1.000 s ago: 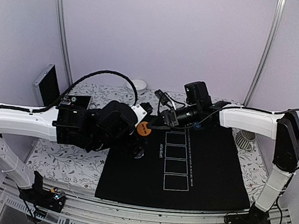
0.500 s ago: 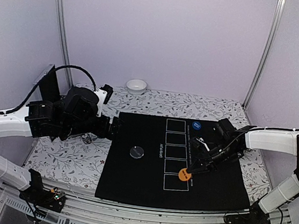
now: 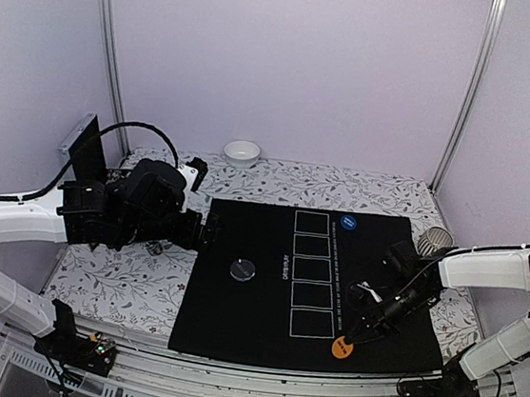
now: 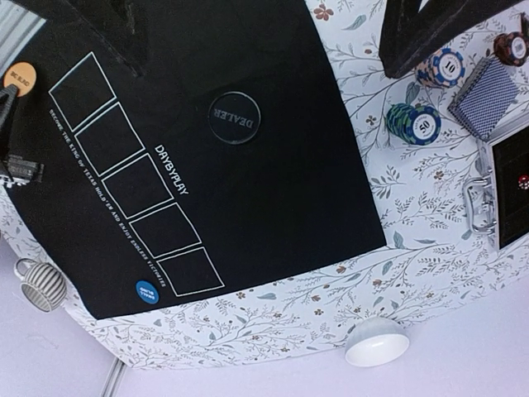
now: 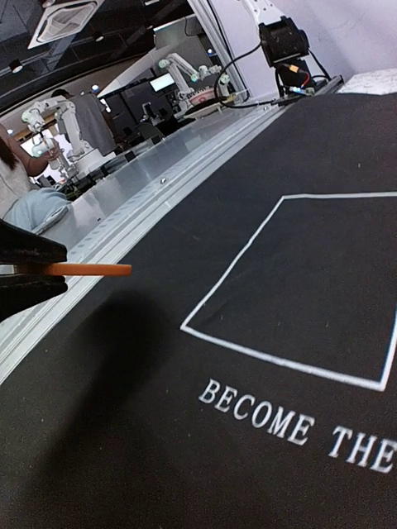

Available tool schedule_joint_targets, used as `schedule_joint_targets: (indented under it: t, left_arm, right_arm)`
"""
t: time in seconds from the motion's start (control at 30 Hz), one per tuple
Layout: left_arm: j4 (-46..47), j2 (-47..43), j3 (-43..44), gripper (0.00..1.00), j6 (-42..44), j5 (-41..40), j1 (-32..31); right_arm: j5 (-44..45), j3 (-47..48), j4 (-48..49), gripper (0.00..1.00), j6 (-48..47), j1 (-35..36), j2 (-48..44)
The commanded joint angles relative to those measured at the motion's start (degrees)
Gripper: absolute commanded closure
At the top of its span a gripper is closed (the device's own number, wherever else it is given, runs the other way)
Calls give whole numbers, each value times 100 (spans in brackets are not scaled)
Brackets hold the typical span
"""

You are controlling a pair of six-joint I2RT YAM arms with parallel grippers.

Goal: Distribute texas hold em gaming equipment
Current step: Place the big blind button in the big blind area, then pick up the pile of poker chips from the pile of poker chips.

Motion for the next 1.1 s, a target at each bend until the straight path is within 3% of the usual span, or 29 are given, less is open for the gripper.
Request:
schedule_joint_targets:
  t: [0.0,0.2,0.37,0.63,0.83,0.9,0.97,1.07]
  left_arm:
    - [77,-43,29,2,-35,-9,61]
    - [16,-46,82,2,19,-57,64]
    - [-49,-80,108,2,46,-140,65]
    - [-70,-30,141,2,87,-182,73]
    - [-204,-11,195,2,6,-262,81]
    - [-249,-2,196,2,-63,-293,104]
    - [-295,6,195,2,-136,-315,126]
    - [-399,55,209,2,-252,-358,167]
  right_arm:
    - [467,-157,210,98,351,136,65]
    - [743,-30,333,95,508,210,245]
    - [1389,89,-49,74,545,246,247]
    - [2024,509,-517,56,590,255,-9]
    - [3092,1306,-989,42,530,264,-248]
    - [3428,1676,-918,28,516,263,-465]
    - [3840,2032,-775,1,501,264,-703]
    - [4844,2438,-606,1,395,264,-964]
